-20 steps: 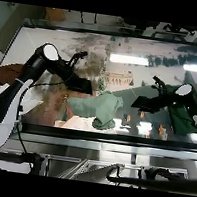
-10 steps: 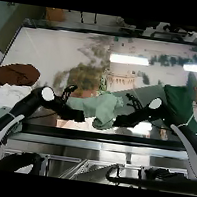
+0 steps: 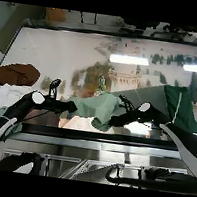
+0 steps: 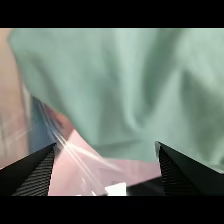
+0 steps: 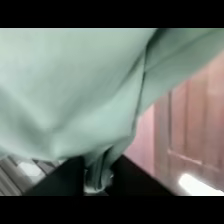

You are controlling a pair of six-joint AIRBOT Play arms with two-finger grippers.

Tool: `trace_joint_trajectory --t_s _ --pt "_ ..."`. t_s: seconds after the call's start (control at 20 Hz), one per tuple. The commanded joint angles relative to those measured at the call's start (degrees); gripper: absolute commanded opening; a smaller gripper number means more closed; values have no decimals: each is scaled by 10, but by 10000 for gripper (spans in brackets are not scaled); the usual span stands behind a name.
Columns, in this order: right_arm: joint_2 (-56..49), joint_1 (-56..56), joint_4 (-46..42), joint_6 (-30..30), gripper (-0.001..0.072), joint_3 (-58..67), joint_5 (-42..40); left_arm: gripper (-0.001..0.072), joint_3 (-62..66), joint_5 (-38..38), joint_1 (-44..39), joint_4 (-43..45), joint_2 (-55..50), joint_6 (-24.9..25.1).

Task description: Fold the shirts.

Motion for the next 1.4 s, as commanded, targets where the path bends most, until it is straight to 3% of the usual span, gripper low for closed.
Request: trace_joint_trajectory --t_s 0.0,0.05,0.15,0.2,0.25,0.3,0.45,0.7,1.0,1.35 --pt "-11 2 26 -21 72 0 -14 695 0 48 1 -1 -52 10" --pt "-8 2 26 -21 32 0 -13 695 5 62 -4 -1 -73 10" --pt "-3 2 26 -21 31 0 -11 692 33 77 -21 0 -114 10" --pt "2 2 26 -20 31 0 -8 480 56 76 -28 0 -134 10" --pt "10 2 26 -20 31 1 -2 148 80 64 -31 1 -150 10" --pt "21 1 26 -20 31 3 6 17 108 41 -31 1 -159 12" --pt "86 -30 24 -14 30 35 66 14 189 -44 -25 13 -135 31" --pt "207 -174 27 -1 30 223 205 14 348 -171 24 35 35 32" --pt "297 -299 27 -2 30 443 225 14 506 -309 101 34 196 22" --pt "292 -302 45 -5 30 473 263 15 537 -334 104 29 264 22"
